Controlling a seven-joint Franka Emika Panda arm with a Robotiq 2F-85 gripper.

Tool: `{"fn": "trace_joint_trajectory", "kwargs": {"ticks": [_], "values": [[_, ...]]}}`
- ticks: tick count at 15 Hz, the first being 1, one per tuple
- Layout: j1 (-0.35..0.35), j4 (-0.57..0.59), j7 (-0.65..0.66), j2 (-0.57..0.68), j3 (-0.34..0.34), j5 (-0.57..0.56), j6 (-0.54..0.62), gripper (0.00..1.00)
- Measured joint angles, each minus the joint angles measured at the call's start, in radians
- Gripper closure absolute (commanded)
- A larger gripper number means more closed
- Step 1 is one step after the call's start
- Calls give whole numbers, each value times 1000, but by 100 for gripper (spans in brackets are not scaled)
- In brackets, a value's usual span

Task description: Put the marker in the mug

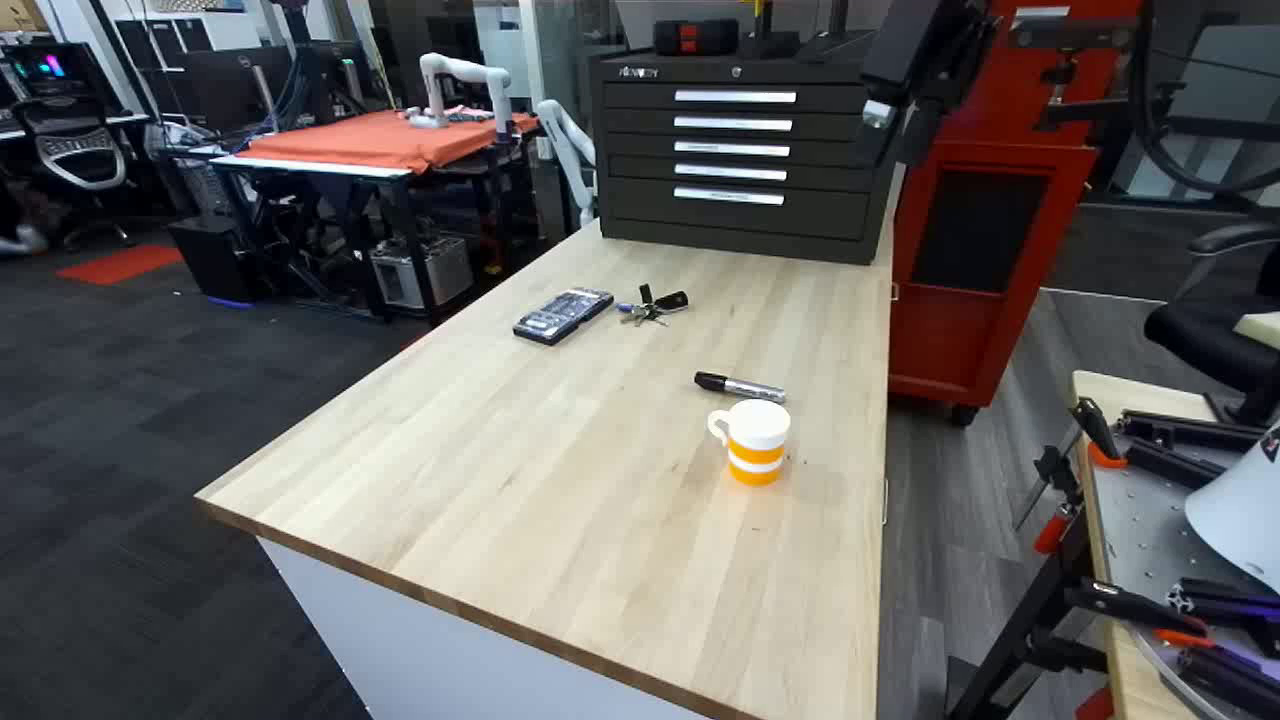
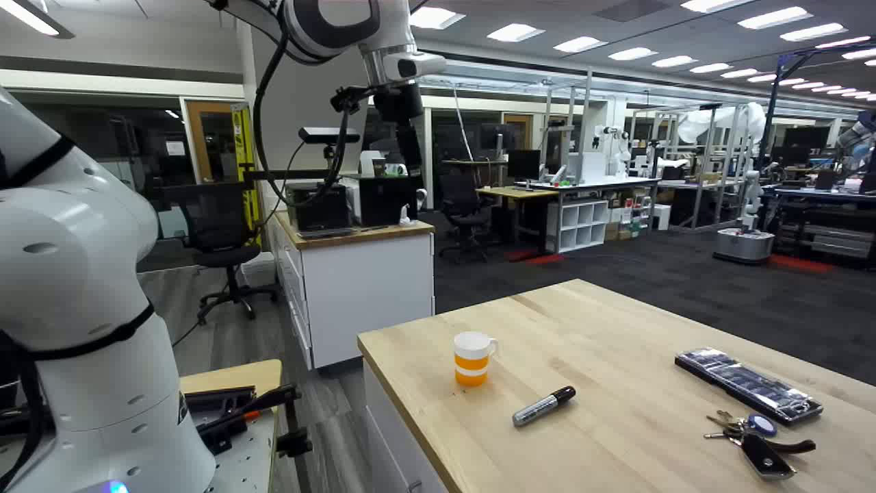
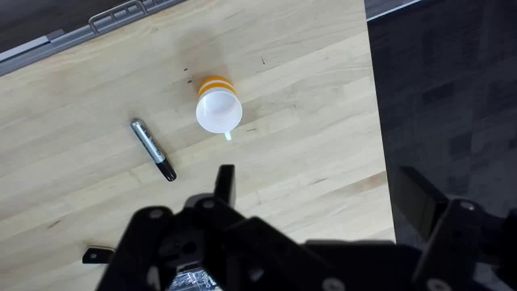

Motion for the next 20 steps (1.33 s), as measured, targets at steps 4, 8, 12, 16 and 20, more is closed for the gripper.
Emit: {"fn": "trace_joint_trajectory", "kwargs": {"ticks": [4, 8, 12, 16, 20], "values": [[0, 0, 0, 0, 0, 0, 0, 0], [0, 0, 0, 0, 0, 0, 0, 0], [0, -1, -1, 1, 0, -5, -1, 0], [-4, -19, -34, 22, -5, -67, -1, 0], [-13, -55, -99, 69, -42, -136, 3, 0]]}}
